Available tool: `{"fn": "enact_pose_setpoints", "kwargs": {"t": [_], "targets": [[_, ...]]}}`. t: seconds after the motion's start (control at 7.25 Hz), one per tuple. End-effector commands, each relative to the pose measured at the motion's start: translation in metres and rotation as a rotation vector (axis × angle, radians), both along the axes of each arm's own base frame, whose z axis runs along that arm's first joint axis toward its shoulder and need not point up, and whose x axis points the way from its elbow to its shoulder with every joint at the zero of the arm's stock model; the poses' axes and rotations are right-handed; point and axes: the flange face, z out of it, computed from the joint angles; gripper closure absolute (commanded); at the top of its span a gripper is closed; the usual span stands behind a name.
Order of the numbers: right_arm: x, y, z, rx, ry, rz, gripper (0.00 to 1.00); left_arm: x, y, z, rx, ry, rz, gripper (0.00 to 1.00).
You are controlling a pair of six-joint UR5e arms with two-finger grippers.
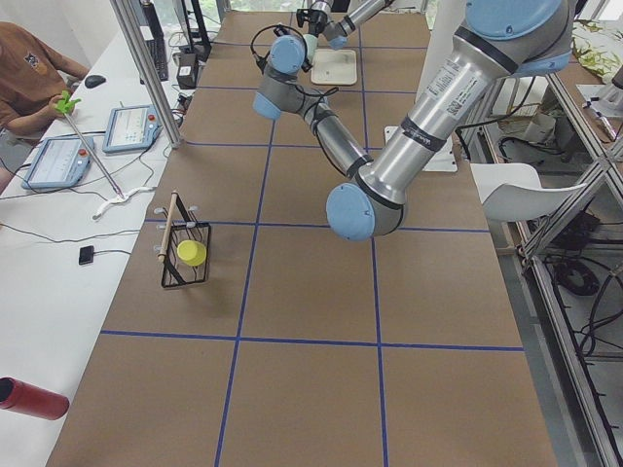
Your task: Left arm grabs green cup and hands to right arm on tray
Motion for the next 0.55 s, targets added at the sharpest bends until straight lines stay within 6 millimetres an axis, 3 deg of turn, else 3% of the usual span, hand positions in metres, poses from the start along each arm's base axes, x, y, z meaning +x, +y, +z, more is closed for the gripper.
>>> {"fn": "enact_pose_setpoints", "kwargs": {"t": [0.0,0.14,0.41], "targets": [[0.065,-0.015,0.021,0.014,0.17,-0.071,1.0,-0.038,-0.02,0.064,0.059,-0.122,-0.073,0.0],[0.087,-0.02,0.031,0.011,0.233,-0.089,1.0,-0.055,-0.025,0.086,0.083,-0.163,-0.089,0.0],[0.1,0.012,0.079,-0.035,0.307,-0.1,1.0,-0.104,-0.03,0.143,0.154,-0.263,-0.109,0.0]]}}
